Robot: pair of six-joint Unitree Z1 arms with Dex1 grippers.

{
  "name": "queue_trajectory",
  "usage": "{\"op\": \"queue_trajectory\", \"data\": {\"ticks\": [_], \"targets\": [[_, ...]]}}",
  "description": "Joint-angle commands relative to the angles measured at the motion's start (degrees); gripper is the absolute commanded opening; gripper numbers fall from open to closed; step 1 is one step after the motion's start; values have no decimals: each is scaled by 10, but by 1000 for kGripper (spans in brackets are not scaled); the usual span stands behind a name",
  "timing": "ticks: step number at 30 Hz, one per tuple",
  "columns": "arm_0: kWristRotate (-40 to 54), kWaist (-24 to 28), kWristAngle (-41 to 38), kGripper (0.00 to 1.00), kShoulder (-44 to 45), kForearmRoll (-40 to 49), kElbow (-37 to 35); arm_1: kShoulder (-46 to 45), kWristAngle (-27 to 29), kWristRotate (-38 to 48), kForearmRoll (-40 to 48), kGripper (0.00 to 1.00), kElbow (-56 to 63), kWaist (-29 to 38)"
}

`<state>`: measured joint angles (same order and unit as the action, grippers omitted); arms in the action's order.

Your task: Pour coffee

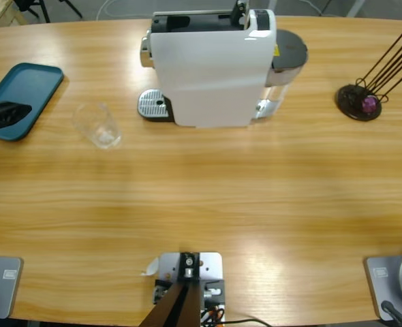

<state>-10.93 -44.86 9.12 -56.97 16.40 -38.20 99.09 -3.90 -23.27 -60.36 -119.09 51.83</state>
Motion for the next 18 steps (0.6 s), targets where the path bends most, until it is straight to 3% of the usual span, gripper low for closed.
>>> {"op": "queue_trajectory", "data": {"ticks": [1,3,5,7,13,18], "targets": [[-3,3,-10,941,-15,-8,20,-174,-5,182,253,0,270,-63],[-3,3,-10,941,-15,-8,20,-175,99,216,307,0,317,-66],[-3,3,-9,941,-15,-8,20,-149,203,198,314,0,330,-55],[-3,3,-9,941,-15,-8,20,-127,260,184,335,0,344,-42],[-3,3,-8,941,-12,-8,21,-98,323,153,408,0,398,-40],[-3,3,-8,941,-14,-8,21,-76,322,135,450,0,419,-29]]}}
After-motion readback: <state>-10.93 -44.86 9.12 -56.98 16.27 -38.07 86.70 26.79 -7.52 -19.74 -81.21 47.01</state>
